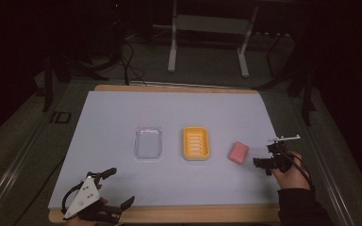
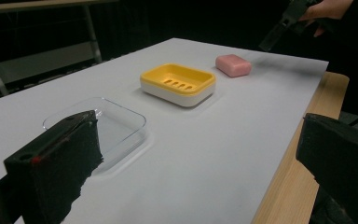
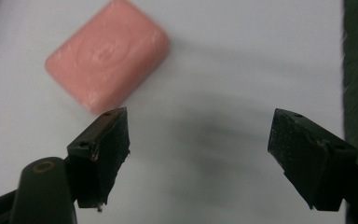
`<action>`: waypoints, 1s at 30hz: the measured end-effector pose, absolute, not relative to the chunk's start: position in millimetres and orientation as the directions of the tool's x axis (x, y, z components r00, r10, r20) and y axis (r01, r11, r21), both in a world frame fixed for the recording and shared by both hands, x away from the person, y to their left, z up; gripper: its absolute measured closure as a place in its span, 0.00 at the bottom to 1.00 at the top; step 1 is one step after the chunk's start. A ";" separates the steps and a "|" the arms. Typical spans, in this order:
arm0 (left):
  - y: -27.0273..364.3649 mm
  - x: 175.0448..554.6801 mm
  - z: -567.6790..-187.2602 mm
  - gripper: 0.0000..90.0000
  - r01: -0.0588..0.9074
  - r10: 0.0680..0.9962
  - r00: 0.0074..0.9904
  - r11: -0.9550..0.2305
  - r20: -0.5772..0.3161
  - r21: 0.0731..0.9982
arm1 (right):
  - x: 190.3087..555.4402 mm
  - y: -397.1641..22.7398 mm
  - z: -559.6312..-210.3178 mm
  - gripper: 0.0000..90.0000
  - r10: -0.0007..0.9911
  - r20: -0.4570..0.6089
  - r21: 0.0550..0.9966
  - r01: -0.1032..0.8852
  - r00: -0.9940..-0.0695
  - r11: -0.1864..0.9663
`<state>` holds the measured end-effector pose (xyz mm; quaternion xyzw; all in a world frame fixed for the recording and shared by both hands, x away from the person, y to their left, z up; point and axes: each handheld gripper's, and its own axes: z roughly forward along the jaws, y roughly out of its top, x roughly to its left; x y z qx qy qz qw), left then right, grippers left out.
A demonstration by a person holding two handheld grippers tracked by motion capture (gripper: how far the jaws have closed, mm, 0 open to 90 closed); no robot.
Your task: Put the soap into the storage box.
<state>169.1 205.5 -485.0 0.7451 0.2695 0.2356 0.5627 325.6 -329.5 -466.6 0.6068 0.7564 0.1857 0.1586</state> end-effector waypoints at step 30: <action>204.9 168.7 -485.2 0.00 0.139 0.666 0.744 -0.224 0.047 0.965 | 325.7 -319.2 -465.5 0.25 0.971 0.084 -0.027 0.974 -0.223 0.226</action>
